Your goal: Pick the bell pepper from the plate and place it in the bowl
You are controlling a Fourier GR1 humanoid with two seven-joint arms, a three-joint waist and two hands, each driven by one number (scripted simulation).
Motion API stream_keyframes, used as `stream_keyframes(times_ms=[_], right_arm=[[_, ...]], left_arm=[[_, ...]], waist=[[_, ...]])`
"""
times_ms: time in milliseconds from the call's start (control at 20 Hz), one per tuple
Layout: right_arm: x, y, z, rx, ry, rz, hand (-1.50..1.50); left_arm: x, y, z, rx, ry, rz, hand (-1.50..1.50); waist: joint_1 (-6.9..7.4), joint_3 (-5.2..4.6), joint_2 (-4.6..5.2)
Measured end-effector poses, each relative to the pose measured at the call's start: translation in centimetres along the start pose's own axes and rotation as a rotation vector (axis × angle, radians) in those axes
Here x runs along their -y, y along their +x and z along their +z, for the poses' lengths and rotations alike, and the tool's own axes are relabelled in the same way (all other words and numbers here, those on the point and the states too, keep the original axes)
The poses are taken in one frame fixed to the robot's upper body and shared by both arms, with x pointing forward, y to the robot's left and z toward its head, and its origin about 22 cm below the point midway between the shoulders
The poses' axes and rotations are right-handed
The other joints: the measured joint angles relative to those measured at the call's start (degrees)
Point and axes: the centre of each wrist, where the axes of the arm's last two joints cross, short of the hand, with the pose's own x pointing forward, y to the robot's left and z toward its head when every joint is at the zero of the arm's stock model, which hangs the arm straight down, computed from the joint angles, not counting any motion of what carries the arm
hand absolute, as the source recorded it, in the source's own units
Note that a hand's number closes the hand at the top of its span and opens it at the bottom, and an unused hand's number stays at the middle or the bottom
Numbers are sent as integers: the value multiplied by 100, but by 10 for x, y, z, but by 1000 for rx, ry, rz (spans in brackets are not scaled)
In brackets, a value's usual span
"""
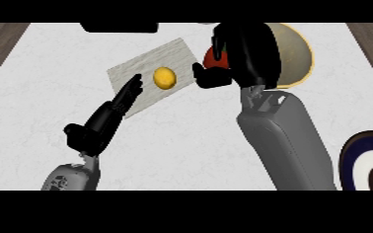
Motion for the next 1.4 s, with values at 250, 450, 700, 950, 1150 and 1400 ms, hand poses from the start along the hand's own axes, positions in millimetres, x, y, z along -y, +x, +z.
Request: stream_keyframes(times_ms=[250,450,700,950,1150,1400], right_arm=[[-4,-22,-33,-62,-43,73,150],[-10,-51,-50,-84,-126,158,150],[-16,-89,-75,-104,-172,221,150],[-17,-129,-91,-217,19,224,150],[-21,-149,-97,-271,167,121,-150],[-20,-169,-103,-214,178,13,-150]], left_arm=[[-2,3,1,-1,2,-7,0],[3,1,0,-2,2,-8,0],[-4,3,0,9,-1,-12,0],[-7,2,-3,14,-4,-9,0],[-1,-2,-1,15,-6,-7,0],[4,0,-1,17,-12,-9,0]], waist=[[-13,0,11],[-15,2,22],[7,2,31],[38,3,54],[62,5,59],[75,7,60]])
